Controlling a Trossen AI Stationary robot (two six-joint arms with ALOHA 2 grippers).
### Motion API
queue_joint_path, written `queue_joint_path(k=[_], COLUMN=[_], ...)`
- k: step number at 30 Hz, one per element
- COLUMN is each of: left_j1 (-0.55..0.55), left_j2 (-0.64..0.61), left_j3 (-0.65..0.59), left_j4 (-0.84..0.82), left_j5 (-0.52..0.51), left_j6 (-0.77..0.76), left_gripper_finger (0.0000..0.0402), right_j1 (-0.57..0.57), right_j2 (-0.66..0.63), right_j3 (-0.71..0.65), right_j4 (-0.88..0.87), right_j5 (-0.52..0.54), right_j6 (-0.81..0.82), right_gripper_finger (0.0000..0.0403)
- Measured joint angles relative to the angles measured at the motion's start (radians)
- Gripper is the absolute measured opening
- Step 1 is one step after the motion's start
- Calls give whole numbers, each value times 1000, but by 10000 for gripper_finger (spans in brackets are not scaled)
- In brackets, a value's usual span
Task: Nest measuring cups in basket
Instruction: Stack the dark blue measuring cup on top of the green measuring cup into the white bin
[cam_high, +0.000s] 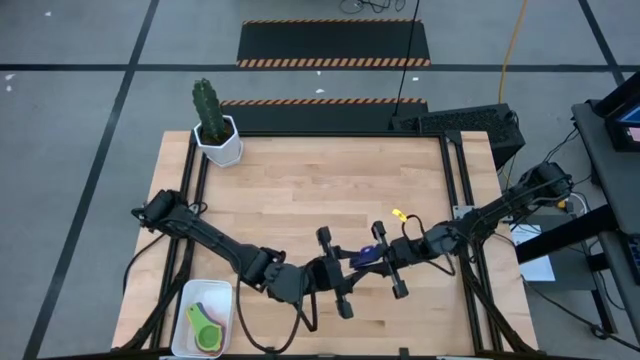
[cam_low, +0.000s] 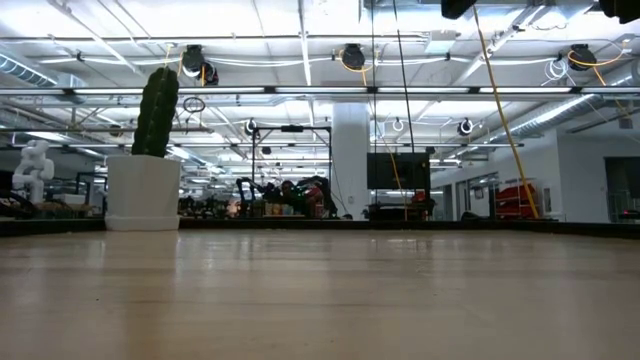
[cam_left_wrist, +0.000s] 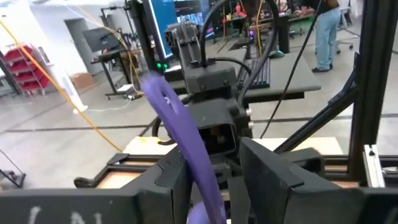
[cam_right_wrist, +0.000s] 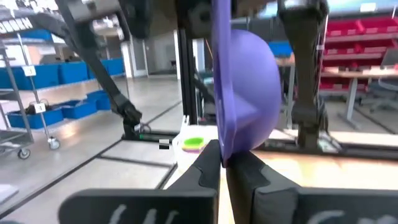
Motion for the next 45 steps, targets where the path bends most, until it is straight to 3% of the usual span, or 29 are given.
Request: queue_joint_path(k=[8,19,24,29,32,36,41,45], left_j1=[5,11,31,42,33,22,-21,-75], left_j2=[-61,-86,-88,-91,-110,-146,-214,-247], left_j3=[0,1,1,2,2,2,2,2], left_j4=[-169,-237,-258,-274,-314,-408,-586,-788], left_j5=[7,26,84,118,145,227,217,175], left_j6=[-139,-183,-202,-222,-242,-327,-471,-680], left_gripper_finger=[133,129,90,21,11,6,5,5], right_j1=[-1,-3,-3,-4,-6,-4,-2,-5], right_j2=[0,0,0,0,1,1,1,1], right_j3=[0,0,0,-1,-1,0,-1,-1], right_j4=[-71,-109,-126,-131,-131,-142,-198,-237], right_j5=[3,2,2,9,11,-4,-29,-21], right_j6=[44,68,72,64,42,11,10,10], right_gripper_finger=[0,0,0,0,1,28,75,101])
